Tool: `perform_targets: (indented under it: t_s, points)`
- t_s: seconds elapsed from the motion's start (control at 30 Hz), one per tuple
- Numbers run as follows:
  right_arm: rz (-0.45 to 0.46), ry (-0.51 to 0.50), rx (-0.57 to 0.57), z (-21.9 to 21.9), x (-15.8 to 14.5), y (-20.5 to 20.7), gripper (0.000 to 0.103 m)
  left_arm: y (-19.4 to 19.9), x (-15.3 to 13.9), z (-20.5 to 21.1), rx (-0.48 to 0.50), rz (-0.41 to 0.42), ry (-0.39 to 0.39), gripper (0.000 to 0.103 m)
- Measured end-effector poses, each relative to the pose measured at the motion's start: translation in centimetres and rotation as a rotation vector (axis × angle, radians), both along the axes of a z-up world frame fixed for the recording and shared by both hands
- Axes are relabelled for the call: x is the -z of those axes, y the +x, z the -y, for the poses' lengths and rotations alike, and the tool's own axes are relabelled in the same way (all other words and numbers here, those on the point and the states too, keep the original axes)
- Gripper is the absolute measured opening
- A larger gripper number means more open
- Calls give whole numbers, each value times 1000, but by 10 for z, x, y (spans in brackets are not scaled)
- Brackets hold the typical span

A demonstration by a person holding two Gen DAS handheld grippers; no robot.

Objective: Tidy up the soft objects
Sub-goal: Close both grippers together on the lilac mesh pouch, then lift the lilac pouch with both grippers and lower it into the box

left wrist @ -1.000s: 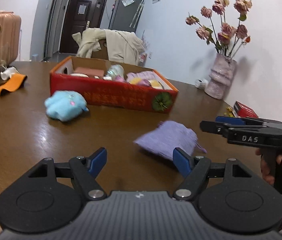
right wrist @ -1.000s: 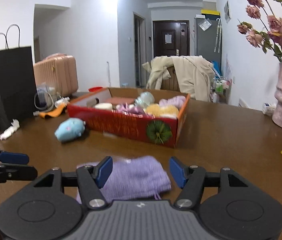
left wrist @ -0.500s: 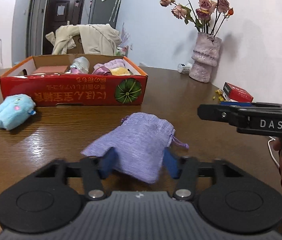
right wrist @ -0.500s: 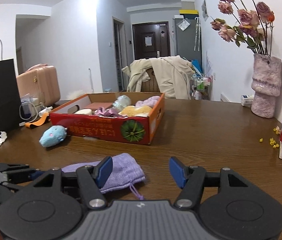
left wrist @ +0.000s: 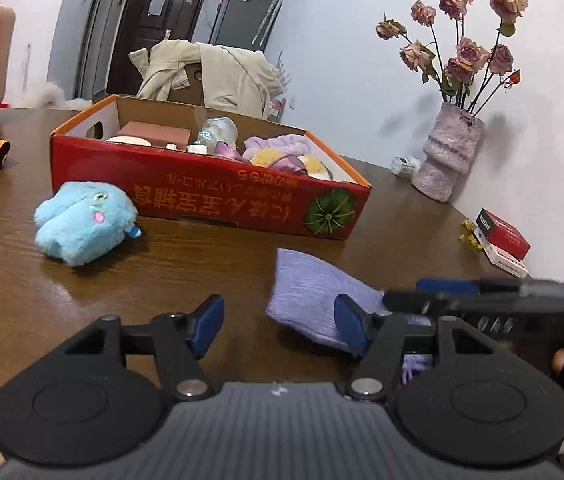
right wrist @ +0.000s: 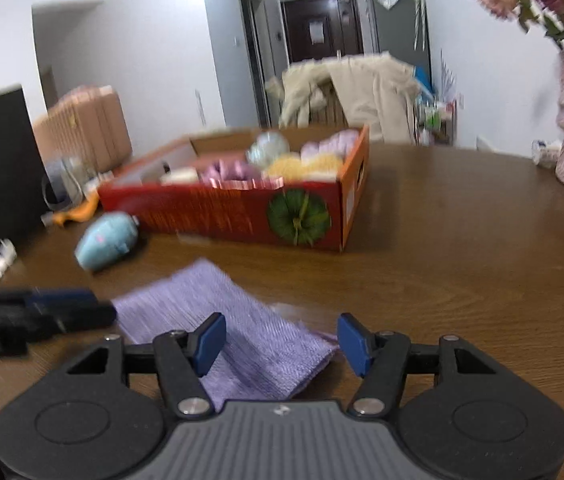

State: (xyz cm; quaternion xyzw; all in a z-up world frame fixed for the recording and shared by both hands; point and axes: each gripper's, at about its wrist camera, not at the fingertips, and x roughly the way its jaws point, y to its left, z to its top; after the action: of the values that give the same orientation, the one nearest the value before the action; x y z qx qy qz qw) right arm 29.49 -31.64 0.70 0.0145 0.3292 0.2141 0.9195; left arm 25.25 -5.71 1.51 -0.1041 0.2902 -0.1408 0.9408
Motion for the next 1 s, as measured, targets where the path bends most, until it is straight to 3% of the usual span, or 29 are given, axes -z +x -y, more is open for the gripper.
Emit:
perform_targets:
  t_s: [0.1, 0.17, 0.23, 0.3, 0.33, 0.63, 1.0]
  points:
    - [-12, -53, -5, -5, 6, 6, 60, 14, 0, -3, 17, -8, -28, 58]
    - [-8, -100, 3, -8, 10, 6, 56, 24, 5, -4, 52, -30, -64, 32]
    - [0, -113, 4, -11, 14, 4, 54, 30, 11, -3, 83, -48, -83, 18]
    - [13, -123, -6, -14, 15, 3, 48, 30, 12, -3, 96, -38, -91, 14]
    - [20, -130, -17, -16, 16, 2, 40, 30, 12, -3, 106, -37, -103, 11]
    - [6, -108, -89, -28, 12, 10, 11, 37, 24, -7, 97, -88, -135, 9]
    - [36, -68, -41, -35, 3, -10, 4, 13, 9, -4, 69, -21, -78, 6]
